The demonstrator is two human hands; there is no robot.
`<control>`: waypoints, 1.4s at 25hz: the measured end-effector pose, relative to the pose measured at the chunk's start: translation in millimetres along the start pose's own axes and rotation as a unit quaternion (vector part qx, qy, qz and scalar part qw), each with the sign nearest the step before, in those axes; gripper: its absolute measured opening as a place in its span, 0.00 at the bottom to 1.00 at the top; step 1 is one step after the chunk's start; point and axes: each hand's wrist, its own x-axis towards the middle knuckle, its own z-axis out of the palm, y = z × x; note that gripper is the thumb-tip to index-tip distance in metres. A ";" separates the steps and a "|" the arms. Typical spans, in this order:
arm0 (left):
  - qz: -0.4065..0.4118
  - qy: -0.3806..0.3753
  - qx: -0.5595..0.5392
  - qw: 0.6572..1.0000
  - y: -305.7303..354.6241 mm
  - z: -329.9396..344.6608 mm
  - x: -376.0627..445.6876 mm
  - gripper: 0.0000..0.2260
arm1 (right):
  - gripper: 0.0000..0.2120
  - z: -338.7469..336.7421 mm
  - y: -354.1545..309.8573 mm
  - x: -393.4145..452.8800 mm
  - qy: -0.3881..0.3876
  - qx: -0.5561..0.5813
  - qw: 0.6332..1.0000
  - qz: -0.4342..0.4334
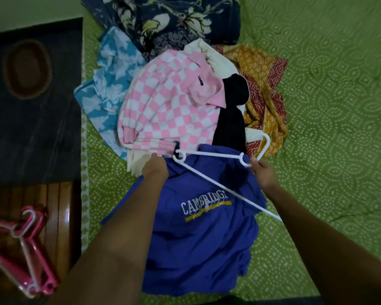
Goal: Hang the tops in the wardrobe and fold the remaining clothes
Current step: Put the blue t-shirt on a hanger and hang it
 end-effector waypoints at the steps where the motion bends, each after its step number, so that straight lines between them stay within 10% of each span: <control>1: -0.009 -0.018 -0.042 0.999 -0.7 -4.4 -3.1 0.15 | 0.20 -1.4 -2.8 -0.1 -0.012 -0.045 0.999 -0.009; 14: 0.184 0.070 -0.119 0.973 7.3 -55.4 -84.3 0.07 | 0.15 78.5 -88.1 -45.3 -0.166 -0.175 0.963 -0.117; 19: 0.268 -0.060 -0.240 0.931 -20.6 -58.7 -89.6 0.13 | 0.12 58.7 -109.9 -68.5 -0.092 -0.142 0.967 -0.192; 25: 0.301 0.069 -0.212 0.927 -1.4 -52.0 -137.1 0.16 | 0.22 39.2 -106.3 -131.9 0.008 -0.051 0.974 -0.222; 35: 0.404 0.193 -0.165 0.879 -9.3 -105.8 -285.4 0.13 | 0.14 10.5 -138.3 -276.8 -0.041 0.007 0.960 -0.276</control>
